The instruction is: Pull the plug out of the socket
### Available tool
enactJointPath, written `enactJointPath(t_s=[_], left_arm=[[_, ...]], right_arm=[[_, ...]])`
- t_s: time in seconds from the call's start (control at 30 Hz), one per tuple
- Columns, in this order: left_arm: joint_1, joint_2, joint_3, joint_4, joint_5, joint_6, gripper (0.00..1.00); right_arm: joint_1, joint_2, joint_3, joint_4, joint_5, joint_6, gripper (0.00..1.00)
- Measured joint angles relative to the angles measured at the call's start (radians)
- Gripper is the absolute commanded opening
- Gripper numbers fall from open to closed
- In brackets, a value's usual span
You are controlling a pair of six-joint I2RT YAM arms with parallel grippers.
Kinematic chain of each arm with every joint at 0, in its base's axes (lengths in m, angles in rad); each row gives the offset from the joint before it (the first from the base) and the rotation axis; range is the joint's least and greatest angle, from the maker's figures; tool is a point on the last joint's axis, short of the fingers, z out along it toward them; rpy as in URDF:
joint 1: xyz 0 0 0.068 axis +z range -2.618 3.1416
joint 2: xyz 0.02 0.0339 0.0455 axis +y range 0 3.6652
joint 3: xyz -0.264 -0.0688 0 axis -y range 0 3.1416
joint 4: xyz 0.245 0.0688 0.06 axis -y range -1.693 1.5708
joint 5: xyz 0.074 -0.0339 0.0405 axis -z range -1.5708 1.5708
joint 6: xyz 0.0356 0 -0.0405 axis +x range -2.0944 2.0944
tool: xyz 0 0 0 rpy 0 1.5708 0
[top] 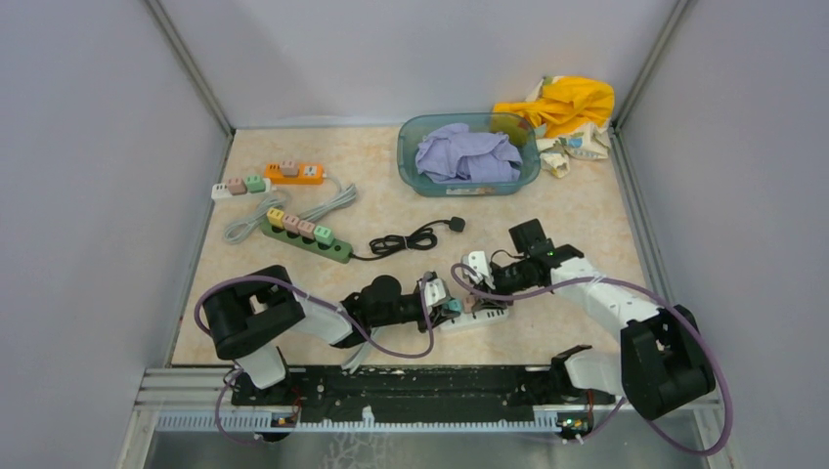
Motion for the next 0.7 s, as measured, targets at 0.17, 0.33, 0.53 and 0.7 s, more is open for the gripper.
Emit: enactJointPath(t_s=[0.17,0.33,0.53,0.7], left_arm=[[0.0,0.0,0.0,0.0,0.0,0.0,0.0],[0.0,0.0,0.0,0.0,0.0,0.001,0.0],[0.0,0.0,0.0,-0.001,0.001,0.001,0.0],[0.0,0.0,0.0,-0.001,0.001,0.0,0.0]], right_arm=[[-0.028,0.0,0.0,-0.002,-0.006,0.003,0.0],[-0.03,0.0,0.0,-0.021,-0.022,-0.05,0.0],[0.009,0.001,0.001,-0.006,-0.003,-0.029,0.0],[0.002,0.002,0.001,0.003,0.002,0.004,0.0]])
